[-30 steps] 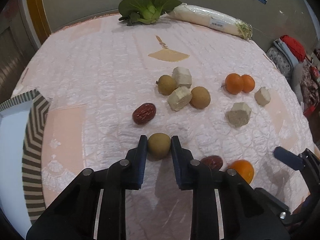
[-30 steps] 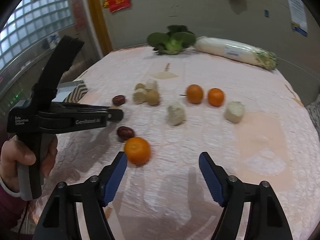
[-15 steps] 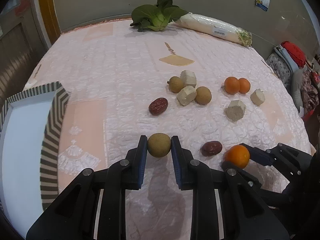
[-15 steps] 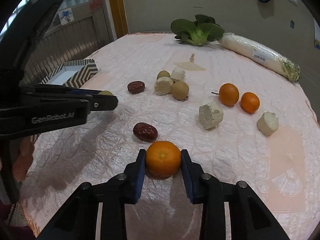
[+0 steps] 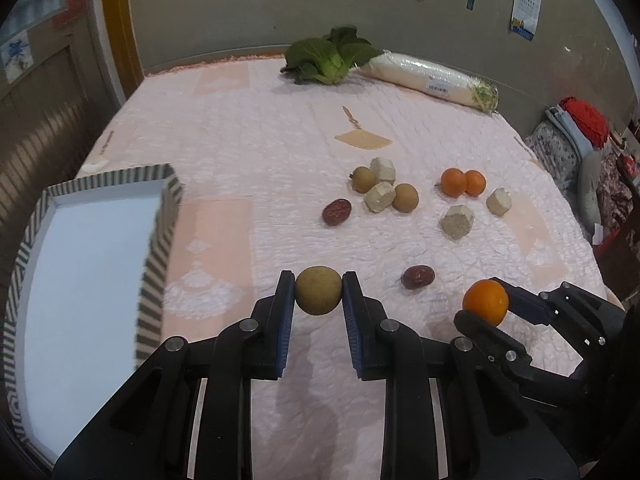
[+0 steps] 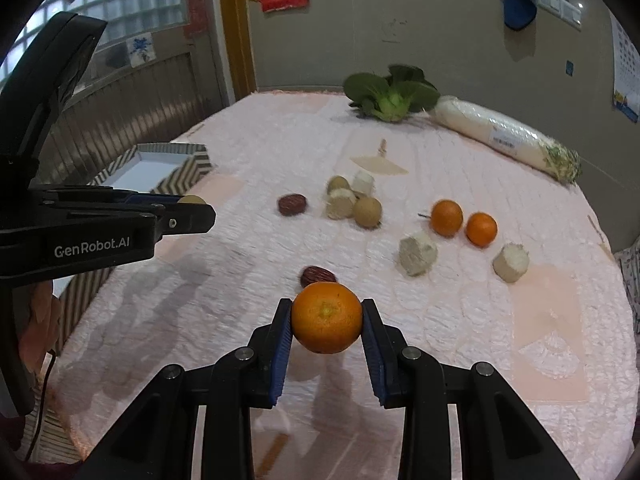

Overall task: Organize fruits
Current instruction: 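Carry the brown fruit and the orange in both grippers over the white tray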

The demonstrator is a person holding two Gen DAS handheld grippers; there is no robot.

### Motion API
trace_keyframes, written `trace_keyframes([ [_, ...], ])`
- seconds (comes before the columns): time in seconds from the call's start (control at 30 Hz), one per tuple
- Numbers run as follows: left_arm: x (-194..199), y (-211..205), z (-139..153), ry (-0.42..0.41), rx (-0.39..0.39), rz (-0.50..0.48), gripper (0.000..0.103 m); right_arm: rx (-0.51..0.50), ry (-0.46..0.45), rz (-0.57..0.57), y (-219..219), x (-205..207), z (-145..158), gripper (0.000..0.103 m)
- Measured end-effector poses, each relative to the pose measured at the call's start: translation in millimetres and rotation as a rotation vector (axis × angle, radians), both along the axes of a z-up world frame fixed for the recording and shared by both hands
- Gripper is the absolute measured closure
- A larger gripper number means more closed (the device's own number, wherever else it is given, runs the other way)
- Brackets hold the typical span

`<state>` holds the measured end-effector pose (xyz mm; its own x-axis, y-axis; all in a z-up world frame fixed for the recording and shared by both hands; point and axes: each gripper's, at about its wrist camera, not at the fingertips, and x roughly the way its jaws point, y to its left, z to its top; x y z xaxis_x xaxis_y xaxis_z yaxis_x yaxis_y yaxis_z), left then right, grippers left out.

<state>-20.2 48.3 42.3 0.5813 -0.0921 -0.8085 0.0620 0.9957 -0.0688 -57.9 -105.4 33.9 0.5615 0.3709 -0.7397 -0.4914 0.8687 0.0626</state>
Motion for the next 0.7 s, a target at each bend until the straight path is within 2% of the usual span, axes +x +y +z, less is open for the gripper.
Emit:
trace_keyframes([
  [0.37,-28.9,56.2,18.3,-0.030,0.020,0.084,0.080,0.013,-0.028,0.100,55.8,-11.9,16.4,0.071],
  [0.7,-43.3,137.1,11.6,-0.022,0.039,0.224,0.080,0.029,-0.035,0.237,137.5,-14.8,26.3,0.071],
])
